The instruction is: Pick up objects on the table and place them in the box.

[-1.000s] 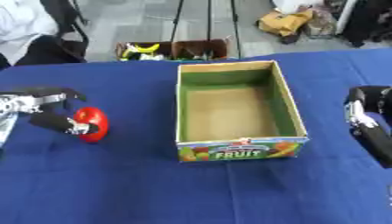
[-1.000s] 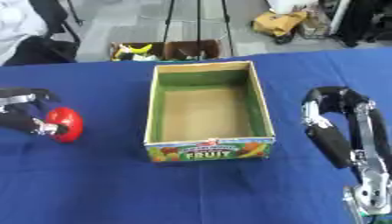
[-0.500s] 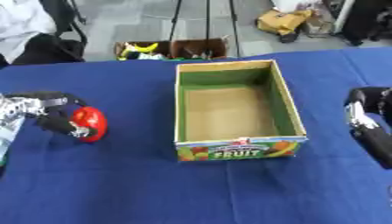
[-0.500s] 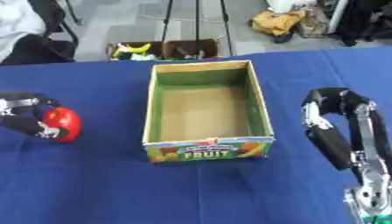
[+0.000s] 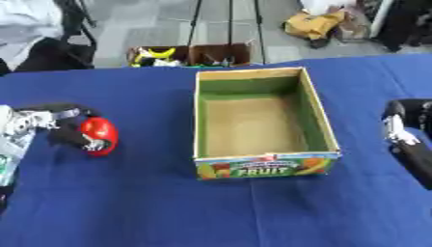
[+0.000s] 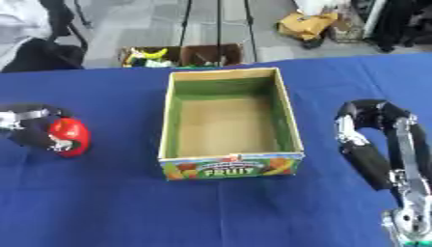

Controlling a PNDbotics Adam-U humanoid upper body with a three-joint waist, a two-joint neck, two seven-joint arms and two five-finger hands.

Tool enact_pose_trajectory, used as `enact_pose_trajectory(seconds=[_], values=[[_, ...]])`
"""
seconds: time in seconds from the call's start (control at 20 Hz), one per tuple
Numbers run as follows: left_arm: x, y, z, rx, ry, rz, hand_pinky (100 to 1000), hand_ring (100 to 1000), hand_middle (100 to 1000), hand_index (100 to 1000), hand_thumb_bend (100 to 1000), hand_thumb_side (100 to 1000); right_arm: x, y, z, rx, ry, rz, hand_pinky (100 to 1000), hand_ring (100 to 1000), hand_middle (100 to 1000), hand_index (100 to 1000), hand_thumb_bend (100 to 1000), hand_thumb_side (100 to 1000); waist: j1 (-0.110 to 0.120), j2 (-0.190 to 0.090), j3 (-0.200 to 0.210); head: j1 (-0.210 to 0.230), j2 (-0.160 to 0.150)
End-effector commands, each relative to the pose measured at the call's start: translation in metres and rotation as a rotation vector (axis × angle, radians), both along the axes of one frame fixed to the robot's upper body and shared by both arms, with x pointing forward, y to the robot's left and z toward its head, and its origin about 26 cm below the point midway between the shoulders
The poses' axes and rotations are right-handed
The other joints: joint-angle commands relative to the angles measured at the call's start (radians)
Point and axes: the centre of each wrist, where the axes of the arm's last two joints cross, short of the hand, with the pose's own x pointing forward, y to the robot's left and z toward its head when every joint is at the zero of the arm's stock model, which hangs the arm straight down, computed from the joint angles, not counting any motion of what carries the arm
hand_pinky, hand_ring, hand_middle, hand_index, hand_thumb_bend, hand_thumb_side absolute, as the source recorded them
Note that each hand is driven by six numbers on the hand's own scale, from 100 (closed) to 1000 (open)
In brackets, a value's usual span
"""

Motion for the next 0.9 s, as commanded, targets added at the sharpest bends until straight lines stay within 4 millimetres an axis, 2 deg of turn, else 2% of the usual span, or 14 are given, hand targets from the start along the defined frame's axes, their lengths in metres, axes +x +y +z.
enact_pose_trajectory(seconds=[0.05,0.25,0.45,0.6,0.7,0.9], values=[[0.001,0.004,0.012,-0.022,-0.049,0.010,283,611,910,1000,561,540,-0.002,-0.001,0.009,-0.014,-0.029,0.006,741,547,454,674,100,573,-0.001,-0.017,-0.001,0.003,-0.008],[0.002,0.005,0.007,-0.034,-0.029,0.017,307,640,893,995,522,527,-0.002,-0.001,0.009,-0.010,-0.033,-0.001,740,545,452,673,100,568,-0.001,-0.016,-0.002,0.004,-0.009],[0.004,0.004,0.002,-0.055,-0.020,0.016,284,611,840,936,477,507,-0.002,-0.001,0.009,-0.005,-0.034,-0.005,740,545,452,673,100,565,-0.001,-0.014,-0.004,0.004,-0.010],[0.004,0.004,0.001,-0.071,-0.032,0.021,250,580,806,900,421,448,-0.002,-0.001,0.009,-0.002,-0.033,-0.008,740,545,452,672,100,562,-0.001,-0.014,-0.005,0.004,-0.010],[0.005,0.004,0.000,-0.080,-0.037,0.027,251,578,798,897,343,396,-0.002,-0.001,0.009,0.000,-0.033,-0.010,740,545,452,672,100,560,-0.001,-0.014,-0.005,0.004,-0.009],[0.005,0.004,-0.001,-0.098,-0.045,0.050,266,584,781,898,101,246,-0.003,-0.001,0.009,0.003,-0.032,-0.012,740,545,452,671,100,557,-0.001,-0.016,-0.005,0.003,-0.010]])
